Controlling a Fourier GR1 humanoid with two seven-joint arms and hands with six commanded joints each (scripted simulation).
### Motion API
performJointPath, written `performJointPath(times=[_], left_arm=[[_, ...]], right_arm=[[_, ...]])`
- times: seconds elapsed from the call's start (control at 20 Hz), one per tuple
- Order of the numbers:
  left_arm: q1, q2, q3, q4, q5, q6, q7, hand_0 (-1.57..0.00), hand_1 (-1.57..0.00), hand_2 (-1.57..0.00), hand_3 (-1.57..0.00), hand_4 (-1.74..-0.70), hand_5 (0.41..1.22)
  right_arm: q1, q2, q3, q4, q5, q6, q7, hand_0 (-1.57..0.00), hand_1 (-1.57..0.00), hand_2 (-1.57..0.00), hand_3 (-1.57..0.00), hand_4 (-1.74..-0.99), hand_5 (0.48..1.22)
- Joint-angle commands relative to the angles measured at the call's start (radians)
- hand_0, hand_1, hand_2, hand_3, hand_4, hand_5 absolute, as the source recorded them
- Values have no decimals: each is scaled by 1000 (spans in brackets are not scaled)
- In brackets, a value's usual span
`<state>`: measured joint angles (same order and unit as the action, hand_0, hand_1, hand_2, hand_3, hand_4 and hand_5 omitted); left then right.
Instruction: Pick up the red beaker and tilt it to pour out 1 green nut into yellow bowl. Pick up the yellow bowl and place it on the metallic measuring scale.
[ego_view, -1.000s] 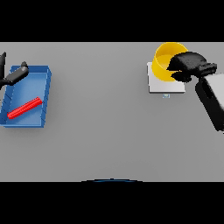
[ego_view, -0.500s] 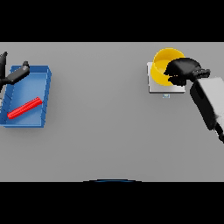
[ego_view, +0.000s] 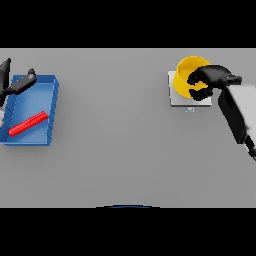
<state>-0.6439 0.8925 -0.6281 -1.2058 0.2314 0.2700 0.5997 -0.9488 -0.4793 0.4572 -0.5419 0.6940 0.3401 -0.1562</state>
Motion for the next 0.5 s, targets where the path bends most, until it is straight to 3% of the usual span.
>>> performJointPath(times=[0.0, 0.2, 0.45], left_arm=[[-2, 2, -2, 0, -5, -1, -4, 1, 1, 1, 1, -806, 738], [-5, -10, 1, 16, -3, -2, -27, 1, 1, 1, 1, -812, 736], [-10, -6, 6, 6, 1, 4, -9, 1, 1, 1, 1, -821, 734]], right_arm=[[0, -5, 2, 8, 1, 4, -19, -399, -354, -518, -604, -1410, 821], [-11, 7, 19, 28, 16, 5, -50, -163, -144, -288, -475, -1356, 755], [-20, 7, 31, 51, 31, 16, -53, -53, -47, -115, -348, -1308, 733]])
